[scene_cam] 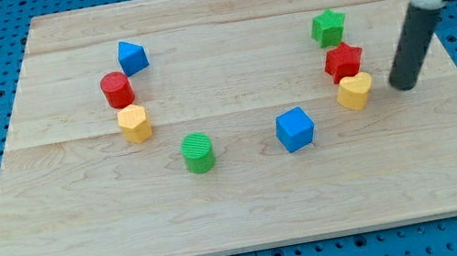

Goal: Push green circle closer to blue cube

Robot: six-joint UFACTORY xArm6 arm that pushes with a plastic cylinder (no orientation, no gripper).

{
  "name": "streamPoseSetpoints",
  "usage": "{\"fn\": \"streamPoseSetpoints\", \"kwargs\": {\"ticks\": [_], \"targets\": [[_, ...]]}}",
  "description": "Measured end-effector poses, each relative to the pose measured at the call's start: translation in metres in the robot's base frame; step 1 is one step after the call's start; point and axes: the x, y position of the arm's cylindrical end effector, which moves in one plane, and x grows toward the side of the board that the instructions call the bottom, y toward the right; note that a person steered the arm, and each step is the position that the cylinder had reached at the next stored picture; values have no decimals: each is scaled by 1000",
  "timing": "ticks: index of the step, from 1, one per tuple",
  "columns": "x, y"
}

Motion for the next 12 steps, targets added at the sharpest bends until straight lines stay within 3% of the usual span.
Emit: {"fn": "streamPoseSetpoints", "kwargs": {"ticks": [1, 2, 4, 5, 7, 9, 12], "targets": [[-62, 8], [-92, -31], [-145, -36], [-115, -67], [-59, -26], [-25, -144], [35, -76]]}}
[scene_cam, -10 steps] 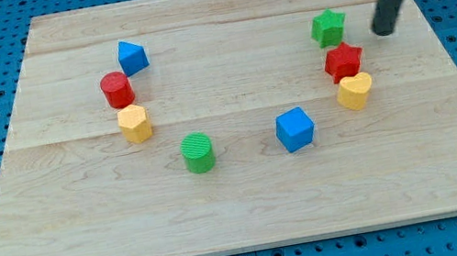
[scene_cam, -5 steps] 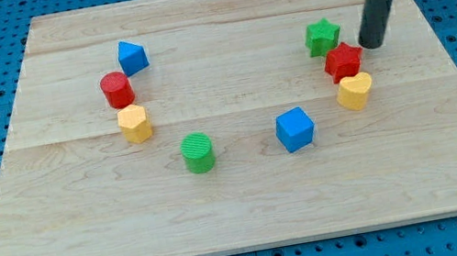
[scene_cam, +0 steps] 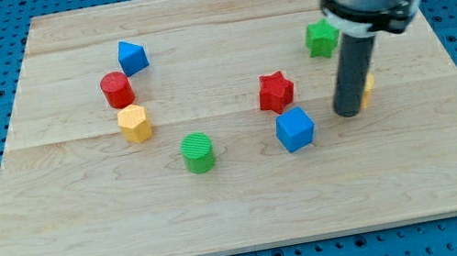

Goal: Push green circle closer to blue cube

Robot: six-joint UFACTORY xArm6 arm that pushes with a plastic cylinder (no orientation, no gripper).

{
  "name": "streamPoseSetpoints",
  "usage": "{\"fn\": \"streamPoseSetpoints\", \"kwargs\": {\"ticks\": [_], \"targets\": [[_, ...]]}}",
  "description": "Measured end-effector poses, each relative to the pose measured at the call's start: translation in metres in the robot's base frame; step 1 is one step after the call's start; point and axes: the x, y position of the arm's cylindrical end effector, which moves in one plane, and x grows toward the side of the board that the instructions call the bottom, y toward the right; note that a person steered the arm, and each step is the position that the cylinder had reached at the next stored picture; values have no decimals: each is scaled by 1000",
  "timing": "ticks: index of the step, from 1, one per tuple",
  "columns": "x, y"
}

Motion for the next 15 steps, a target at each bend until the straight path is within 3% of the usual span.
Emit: {"fn": "streamPoseSetpoints", "kwargs": {"ticks": [1, 4, 5, 8, 9, 10, 11, 12, 14, 15], "targets": [[-1, 28], [-46, 29], [-32, -27], [-137, -76], [-161, -41], [-122, -31], [-113, -60], [-76, -175], [55, -269], [72, -222]]}}
